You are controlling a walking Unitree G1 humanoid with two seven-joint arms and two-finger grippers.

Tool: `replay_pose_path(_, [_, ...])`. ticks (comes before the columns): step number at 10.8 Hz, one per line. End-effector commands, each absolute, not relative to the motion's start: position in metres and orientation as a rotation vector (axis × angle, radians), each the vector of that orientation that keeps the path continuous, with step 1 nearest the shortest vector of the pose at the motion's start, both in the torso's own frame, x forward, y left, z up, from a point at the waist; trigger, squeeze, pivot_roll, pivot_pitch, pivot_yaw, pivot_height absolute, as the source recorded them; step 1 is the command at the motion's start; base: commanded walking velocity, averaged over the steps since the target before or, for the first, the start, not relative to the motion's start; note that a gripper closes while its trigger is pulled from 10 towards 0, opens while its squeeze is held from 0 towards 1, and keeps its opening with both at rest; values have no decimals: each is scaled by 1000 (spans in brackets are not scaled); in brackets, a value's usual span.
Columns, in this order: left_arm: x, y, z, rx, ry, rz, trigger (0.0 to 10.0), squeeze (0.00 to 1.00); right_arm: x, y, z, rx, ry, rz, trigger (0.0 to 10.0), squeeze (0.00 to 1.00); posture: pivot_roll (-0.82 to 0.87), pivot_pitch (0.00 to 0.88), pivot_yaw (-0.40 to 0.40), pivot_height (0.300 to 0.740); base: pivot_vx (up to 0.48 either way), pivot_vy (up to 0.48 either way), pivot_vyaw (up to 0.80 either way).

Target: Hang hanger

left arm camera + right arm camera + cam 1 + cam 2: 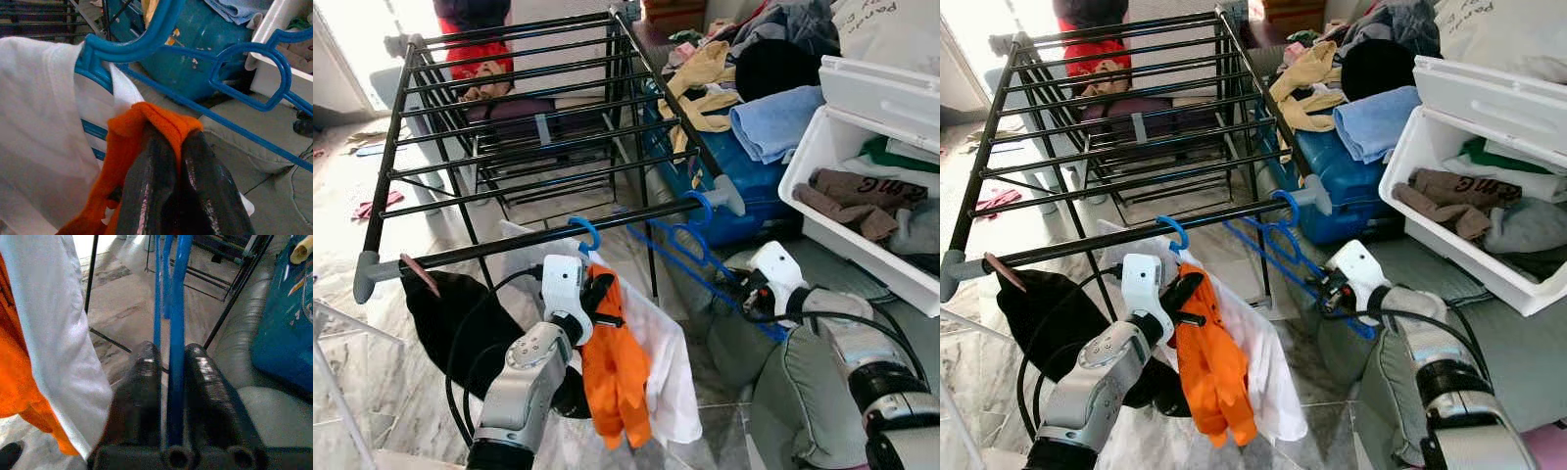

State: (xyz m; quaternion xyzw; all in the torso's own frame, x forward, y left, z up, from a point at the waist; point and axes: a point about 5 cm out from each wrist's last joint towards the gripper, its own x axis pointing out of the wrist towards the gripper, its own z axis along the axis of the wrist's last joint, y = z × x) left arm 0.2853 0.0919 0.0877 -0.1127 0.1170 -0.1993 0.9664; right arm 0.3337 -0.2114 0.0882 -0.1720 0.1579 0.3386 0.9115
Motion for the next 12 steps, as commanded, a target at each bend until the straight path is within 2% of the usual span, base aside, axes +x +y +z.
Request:
replay_pose_path(1, [286,92,91,-211,225,-409,10000,0,337,-206,92,-361,310,717,353,0,-167,0,52,740,0,0,0])
replay_pose_path(3, [285,91,89,-210,230,-410,10000,0,338,-203,92,-361,310,737,0,0,-168,0,51,740,0,0,0])
replay_pose_path(7, [284,88,87,-210,239,-416,10000,0,334,-200,87,-350,325,776,0,0,-170,0,48,740,0,0,0])
replay_pose_path(8, [284,89,88,-208,239,-415,10000,0,333,-199,85,-352,334,779,824,0,-170,0,48,740,0,0,0])
replay_pose_path(9, [284,89,88,-207,238,-414,10000,0,332,-199,83,-355,340,779,4157,0,-169,0,48,740,0,0,0])
replay_pose_path(10, [285,89,88,-206,238,-415,10000,0,330,-197,80,-341,352,787,8941,0,-169,0,49,740,0,0,0])
replay_pose_path(11, [285,89,88,-205,238,-416,10000,0,329,-197,79,-332,354,794,8471,765,-169,0,50,740,0,0,0])
replay_pose_path(12, [285,89,88,-203,238,-417,10000,0,331,-197,81,-325,350,787,10000,1000,-169,0,51,740,0,0,0])
